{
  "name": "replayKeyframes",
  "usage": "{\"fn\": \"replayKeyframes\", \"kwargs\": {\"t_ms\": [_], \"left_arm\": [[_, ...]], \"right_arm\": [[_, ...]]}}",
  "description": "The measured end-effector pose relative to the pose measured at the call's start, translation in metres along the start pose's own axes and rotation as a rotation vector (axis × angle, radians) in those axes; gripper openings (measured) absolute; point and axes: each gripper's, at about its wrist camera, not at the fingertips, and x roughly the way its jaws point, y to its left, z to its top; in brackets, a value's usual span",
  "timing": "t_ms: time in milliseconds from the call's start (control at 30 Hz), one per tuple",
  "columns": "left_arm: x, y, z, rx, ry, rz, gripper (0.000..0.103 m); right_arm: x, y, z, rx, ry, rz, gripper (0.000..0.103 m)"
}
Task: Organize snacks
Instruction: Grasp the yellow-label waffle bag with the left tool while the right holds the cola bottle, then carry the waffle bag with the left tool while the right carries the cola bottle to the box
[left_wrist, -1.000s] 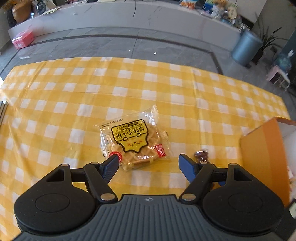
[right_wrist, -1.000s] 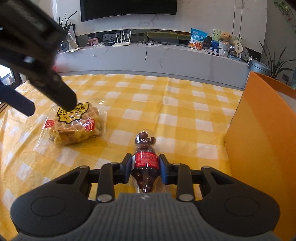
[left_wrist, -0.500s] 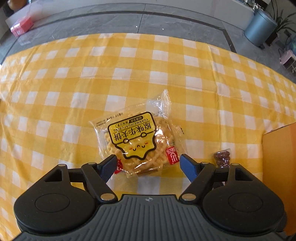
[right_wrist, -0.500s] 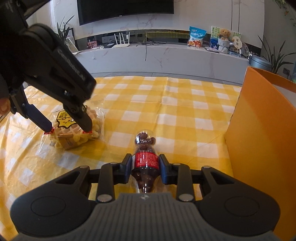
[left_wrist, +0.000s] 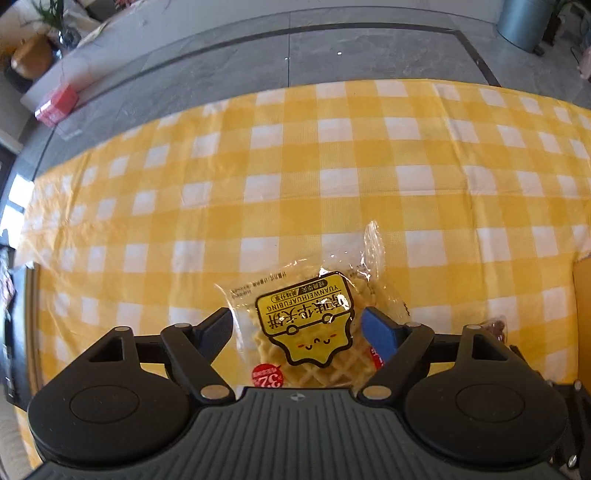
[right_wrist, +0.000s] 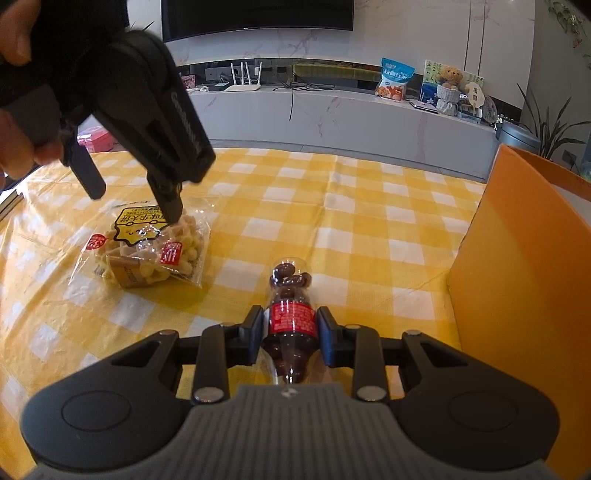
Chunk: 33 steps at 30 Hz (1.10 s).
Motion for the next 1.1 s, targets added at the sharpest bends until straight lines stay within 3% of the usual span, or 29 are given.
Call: {"fn": "replayKeyframes", "kwargs": {"t_ms": [67, 533, 733, 867, 1100], "left_arm": [[0.008, 0.005, -0.002, -0.040, -0.011, -0.039, 0.103], [0.033, 0.018, 0.003, -0.074, 0.008, -0.120, 0.103], [0.012, 0.012, -0.010, -0.019, -0.062, -0.127, 0.090], [0.006, 0.027, -0.022, -0.070, -0.049, -0.142, 0.088], [-0.027, 0.057, -0.056, -0.077, -0.134, -0.190, 0.088]], "right_arm": [[0.000, 0.000, 0.001, -0.004, 0.003, 0.000, 0.030], [0.001, 0.002, 0.001, -0.011, 0.005, -0.005, 0.030], [0.001, 0.000, 0.000, -0.014, 0.003, 0.003, 0.030], [0.001, 0.000, 0.000, -0.016, 0.005, 0.002, 0.030], [-0.003, -0.002, 0.000, 0.020, 0.016, -0.004, 0.030]]}}
